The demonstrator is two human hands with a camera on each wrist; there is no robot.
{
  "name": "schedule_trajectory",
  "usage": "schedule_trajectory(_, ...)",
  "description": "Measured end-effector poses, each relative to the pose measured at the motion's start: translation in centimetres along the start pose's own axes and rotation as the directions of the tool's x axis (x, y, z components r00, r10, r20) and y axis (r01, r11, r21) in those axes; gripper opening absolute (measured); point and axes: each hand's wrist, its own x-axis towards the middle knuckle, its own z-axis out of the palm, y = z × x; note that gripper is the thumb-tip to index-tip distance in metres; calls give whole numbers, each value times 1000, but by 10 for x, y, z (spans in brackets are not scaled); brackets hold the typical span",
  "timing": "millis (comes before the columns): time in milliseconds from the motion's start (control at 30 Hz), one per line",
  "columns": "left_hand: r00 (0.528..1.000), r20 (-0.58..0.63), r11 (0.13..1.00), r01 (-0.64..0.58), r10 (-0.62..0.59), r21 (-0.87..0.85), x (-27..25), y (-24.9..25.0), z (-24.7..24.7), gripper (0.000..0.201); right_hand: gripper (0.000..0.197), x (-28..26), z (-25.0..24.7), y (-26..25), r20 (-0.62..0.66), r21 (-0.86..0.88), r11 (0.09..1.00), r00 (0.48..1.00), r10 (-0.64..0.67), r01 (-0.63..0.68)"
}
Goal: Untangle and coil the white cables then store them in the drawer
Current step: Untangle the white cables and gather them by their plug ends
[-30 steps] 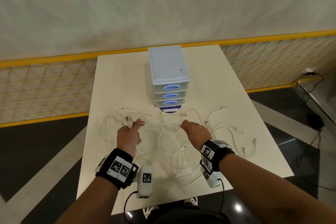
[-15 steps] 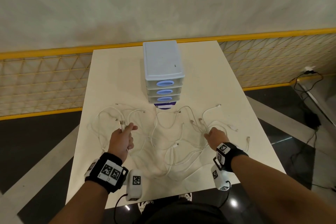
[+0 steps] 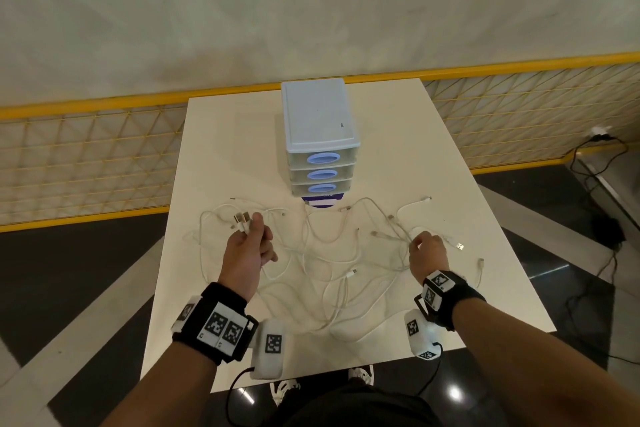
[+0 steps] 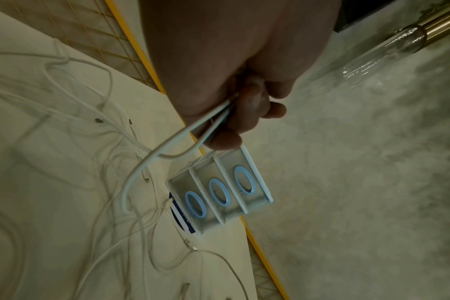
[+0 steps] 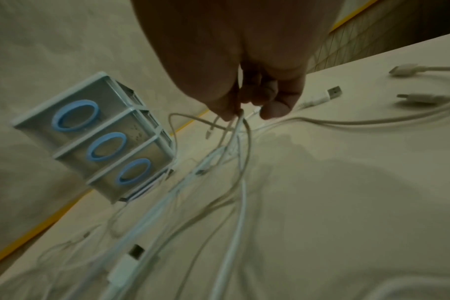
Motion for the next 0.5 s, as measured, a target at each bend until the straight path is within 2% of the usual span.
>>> schedule_trajectory(100,999,9,999,42,-42,-4,-1,-4,1,42,15,-5,-12,-11,-55,183,983,998,-24,33)
schedule_trajectory(200,997,5,997,75,-75,-10,-1,-7,1,41,11,-15,-29,-32,-70,379,923,997,-35,59)
schedule_trajectory(267,996,11,996,87,-86,-32,0,-6,0,39,12,-20,-36,-49,-33,525,849,998,-55,64)
schedule_trajectory(333,995,35,993,91,-89,-72,-2,-5,0,38,18,-27,-42,-70,58,696,717,994,-95,28)
schedule_trajectory(400,994,64,989,92,-84,-119,-2,-4,0,40,23,-37,-44,-90,143,765,644,971,-189,13)
schedule_trajectory(500,992,101,983,90,-74,-162,-2,-3,1,33,26,-59,-40,-119,199,707,688,890,-411,160)
